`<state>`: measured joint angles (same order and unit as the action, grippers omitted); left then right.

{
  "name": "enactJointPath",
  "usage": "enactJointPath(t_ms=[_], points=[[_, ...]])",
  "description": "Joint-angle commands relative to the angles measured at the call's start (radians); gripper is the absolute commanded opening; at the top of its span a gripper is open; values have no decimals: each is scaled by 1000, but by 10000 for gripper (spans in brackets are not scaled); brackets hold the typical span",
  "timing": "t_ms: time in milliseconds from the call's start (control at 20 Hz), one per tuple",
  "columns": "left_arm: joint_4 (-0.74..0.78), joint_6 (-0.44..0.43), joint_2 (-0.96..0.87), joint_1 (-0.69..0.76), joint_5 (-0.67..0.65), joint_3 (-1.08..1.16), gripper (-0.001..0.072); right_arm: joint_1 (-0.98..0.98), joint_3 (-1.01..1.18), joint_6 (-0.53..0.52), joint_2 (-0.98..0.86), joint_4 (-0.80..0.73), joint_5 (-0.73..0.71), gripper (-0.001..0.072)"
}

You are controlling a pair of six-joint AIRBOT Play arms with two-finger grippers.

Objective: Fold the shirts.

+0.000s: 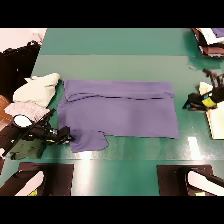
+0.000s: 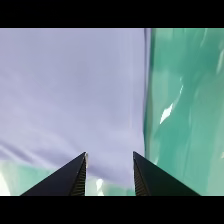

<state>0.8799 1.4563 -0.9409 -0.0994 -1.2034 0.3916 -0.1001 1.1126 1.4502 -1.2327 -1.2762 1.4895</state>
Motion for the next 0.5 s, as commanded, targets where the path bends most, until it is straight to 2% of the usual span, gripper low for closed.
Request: enactJointPath(t_ms=[0, 200, 350, 450], points=[[-24, -25, 1, 0, 11, -3, 25, -103, -153, -43, 0, -1, 36, 338], [-25, -43, 1, 0, 26, -3, 25, -317, -350, -63, 0, 14, -19, 339], [-27, -43, 1, 0, 47, -3, 25, -427, -467, -156, 0, 193, -66, 338], [-27, -43, 1, 0, 54, -3, 25, -429, -526, -179, 0, 240, -99, 338]])
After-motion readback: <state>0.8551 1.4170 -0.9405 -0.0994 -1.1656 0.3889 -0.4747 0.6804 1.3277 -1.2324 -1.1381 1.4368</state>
